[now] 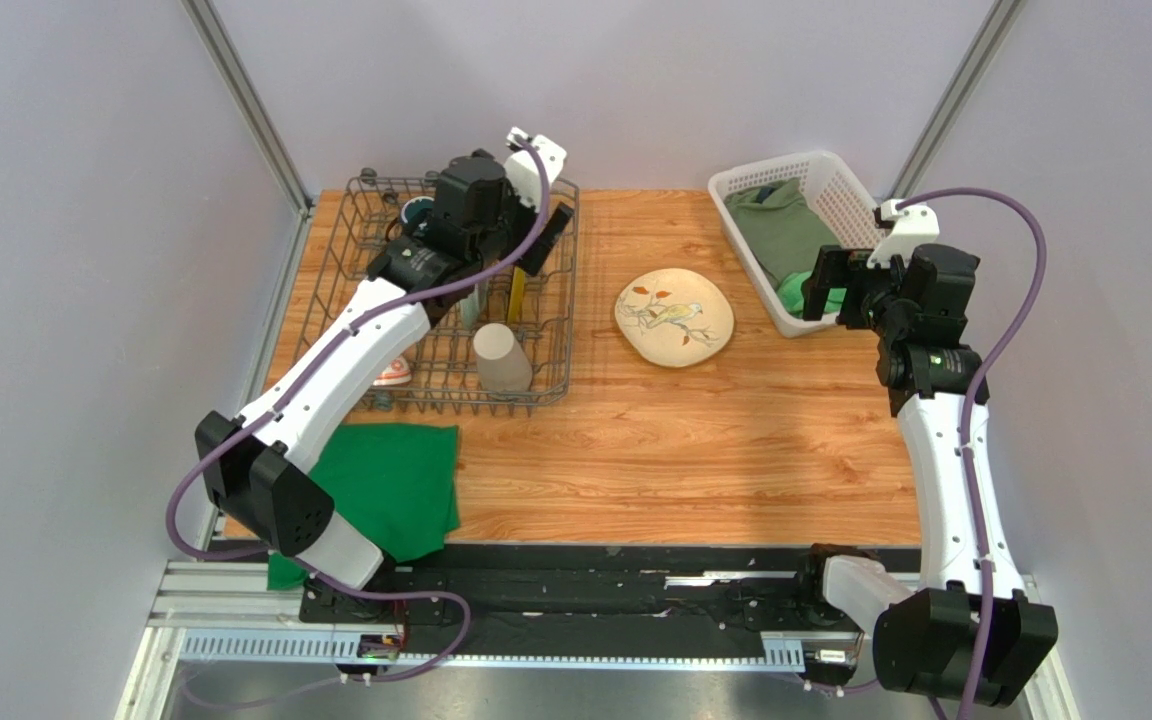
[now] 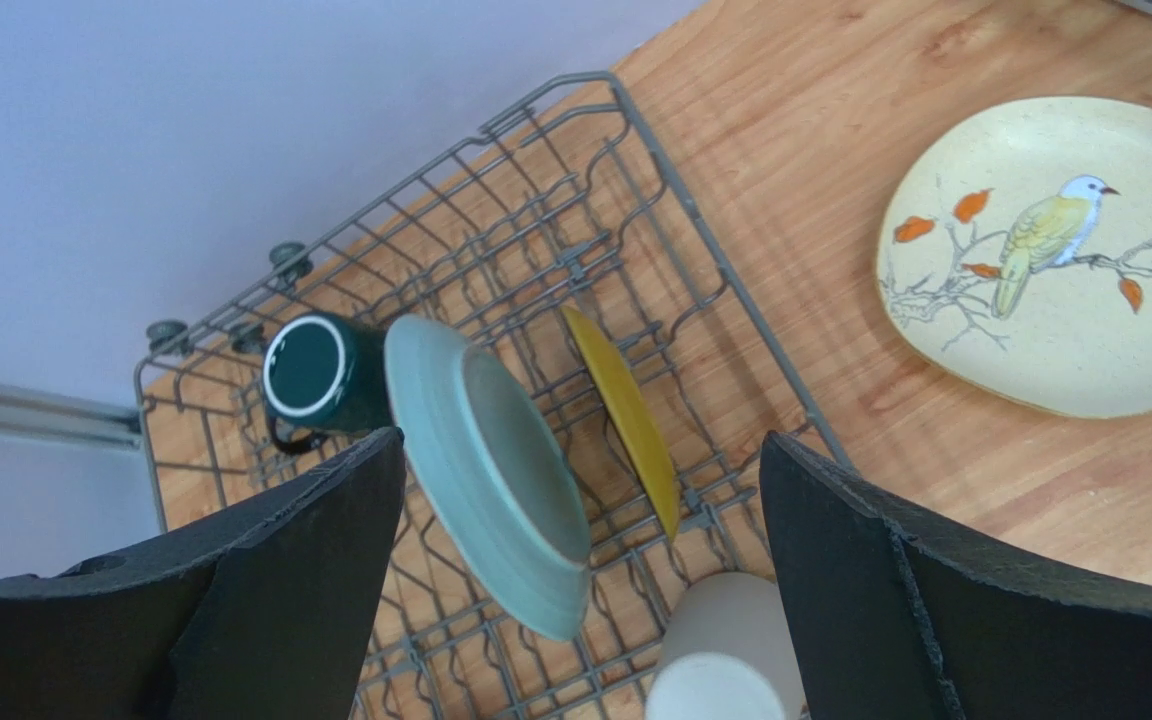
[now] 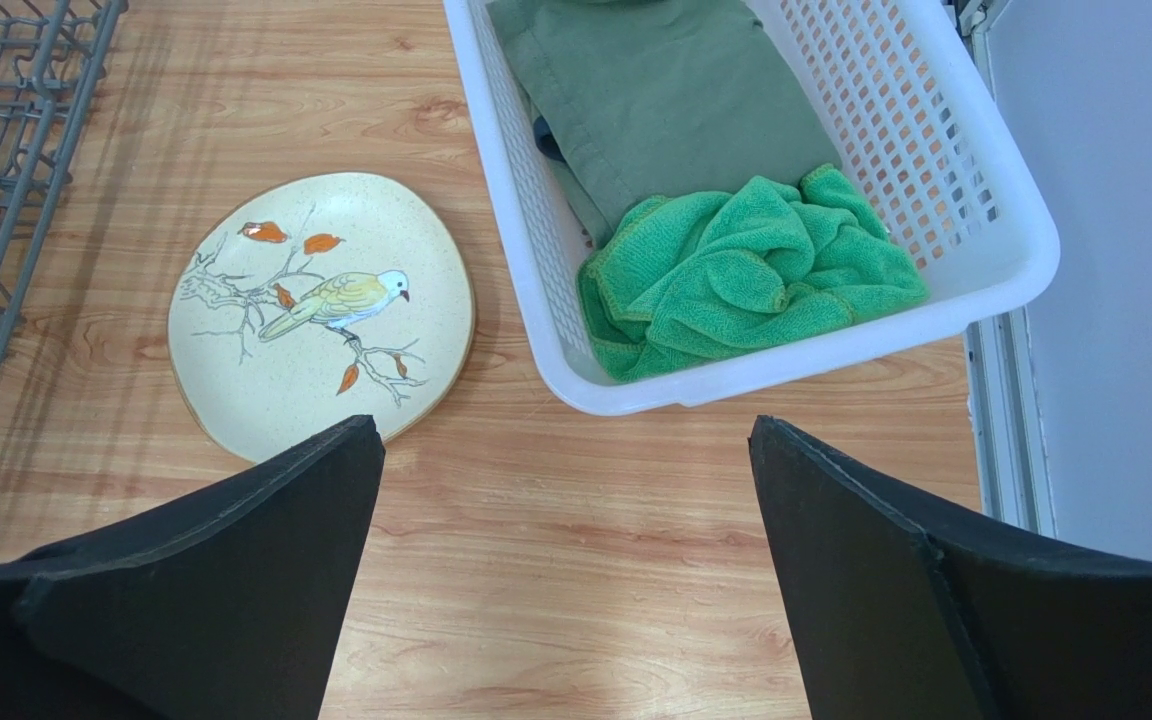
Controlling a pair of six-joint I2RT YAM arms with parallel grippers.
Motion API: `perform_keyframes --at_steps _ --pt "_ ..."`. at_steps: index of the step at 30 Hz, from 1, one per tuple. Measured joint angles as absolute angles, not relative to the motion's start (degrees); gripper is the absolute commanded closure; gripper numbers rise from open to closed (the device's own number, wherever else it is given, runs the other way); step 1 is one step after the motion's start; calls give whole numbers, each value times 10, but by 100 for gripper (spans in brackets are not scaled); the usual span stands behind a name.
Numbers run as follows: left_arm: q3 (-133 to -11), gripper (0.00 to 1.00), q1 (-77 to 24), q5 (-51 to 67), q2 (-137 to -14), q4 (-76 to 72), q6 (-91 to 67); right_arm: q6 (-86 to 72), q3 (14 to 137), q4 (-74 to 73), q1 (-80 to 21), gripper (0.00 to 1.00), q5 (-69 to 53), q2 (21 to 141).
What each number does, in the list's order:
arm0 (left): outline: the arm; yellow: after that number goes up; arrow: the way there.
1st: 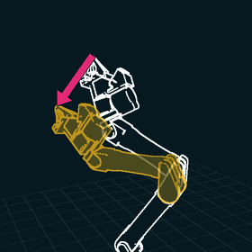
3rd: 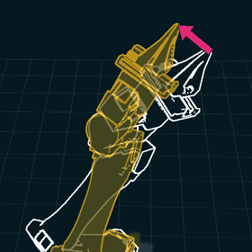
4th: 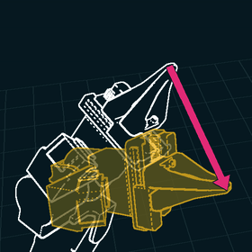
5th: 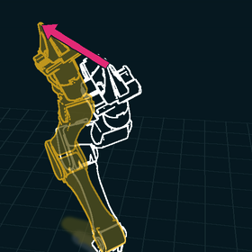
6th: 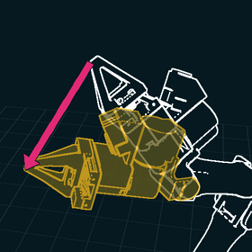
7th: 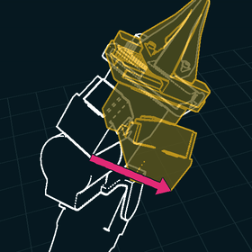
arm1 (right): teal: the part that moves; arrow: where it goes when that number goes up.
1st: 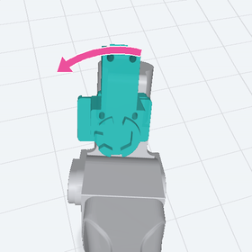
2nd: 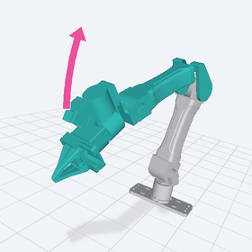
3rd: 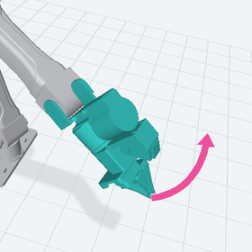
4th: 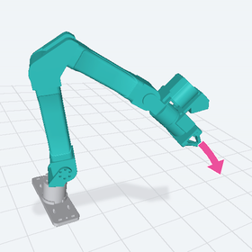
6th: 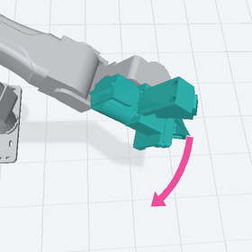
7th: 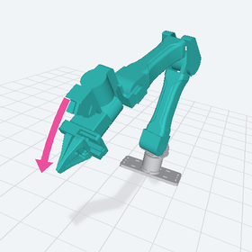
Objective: Unload the mixed dishes from the dish rack
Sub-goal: Place the plate at the center of the board, then pick up the plate from the dish rack.
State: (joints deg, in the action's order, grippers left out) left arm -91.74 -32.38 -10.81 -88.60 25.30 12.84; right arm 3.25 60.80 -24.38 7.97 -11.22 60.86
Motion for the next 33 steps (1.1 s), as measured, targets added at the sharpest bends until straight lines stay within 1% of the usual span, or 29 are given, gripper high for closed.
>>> perform_keyframes --at_steps 6,11,19,25,33 --pt "-911 5 -256 -93 -885 262 90 32 608 -244 80 1 -118 608" --pt "-894 5 -218 -91 -894 265 68 30 608 -244 80 1 -121 608" --pt "-873 5 -193 -91 -929 264 56 30 608 -244 80 1 -122 608" --pt "-869 8 -171 -90 -960 261 43 30 608 -244 80 1 -124 608" --pt "-869 8 -168 -88 -996 255 29 30 608 -244 80 1 -126 608"
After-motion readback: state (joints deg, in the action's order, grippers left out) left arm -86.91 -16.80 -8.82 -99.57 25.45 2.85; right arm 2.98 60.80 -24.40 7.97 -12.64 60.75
